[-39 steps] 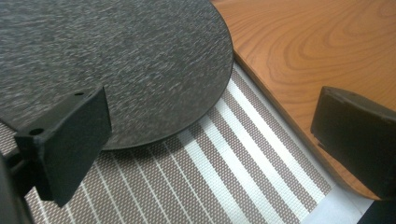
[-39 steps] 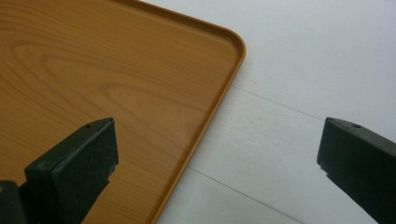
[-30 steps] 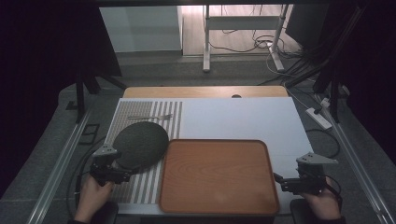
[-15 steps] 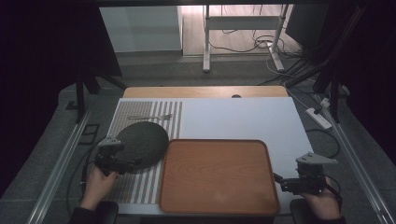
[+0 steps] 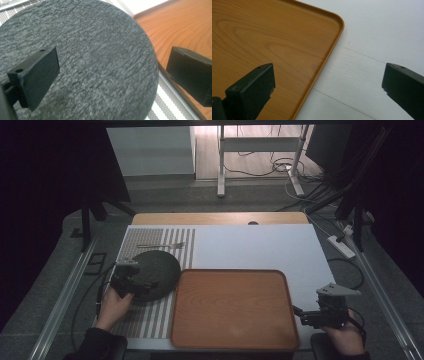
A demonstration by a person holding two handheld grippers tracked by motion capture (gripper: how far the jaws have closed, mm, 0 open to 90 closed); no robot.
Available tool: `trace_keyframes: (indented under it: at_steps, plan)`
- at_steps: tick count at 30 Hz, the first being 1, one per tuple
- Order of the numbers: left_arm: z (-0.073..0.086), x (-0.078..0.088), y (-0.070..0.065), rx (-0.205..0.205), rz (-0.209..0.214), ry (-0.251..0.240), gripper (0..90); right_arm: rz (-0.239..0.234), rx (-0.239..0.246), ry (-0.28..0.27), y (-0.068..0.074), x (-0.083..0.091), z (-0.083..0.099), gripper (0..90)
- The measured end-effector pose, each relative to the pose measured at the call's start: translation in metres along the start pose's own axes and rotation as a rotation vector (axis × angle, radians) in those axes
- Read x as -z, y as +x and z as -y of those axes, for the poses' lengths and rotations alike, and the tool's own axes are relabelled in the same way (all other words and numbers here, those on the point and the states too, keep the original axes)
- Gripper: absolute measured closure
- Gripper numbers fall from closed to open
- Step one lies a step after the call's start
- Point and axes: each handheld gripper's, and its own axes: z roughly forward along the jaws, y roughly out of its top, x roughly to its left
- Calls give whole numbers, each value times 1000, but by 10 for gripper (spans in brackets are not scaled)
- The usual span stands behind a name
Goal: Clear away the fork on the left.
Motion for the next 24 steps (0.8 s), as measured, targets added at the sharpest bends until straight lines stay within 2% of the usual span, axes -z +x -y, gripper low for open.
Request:
trace_keyframes:
  at_steps: [10, 24]
  plan:
    - [-14, -15, 7, -7, 8, 19, 0, -2, 0, 4, 0, 0, 0, 0]
    - [-35, -32, 22, 5, -22, 35, 0, -3, 0, 4, 0, -1, 0, 0]
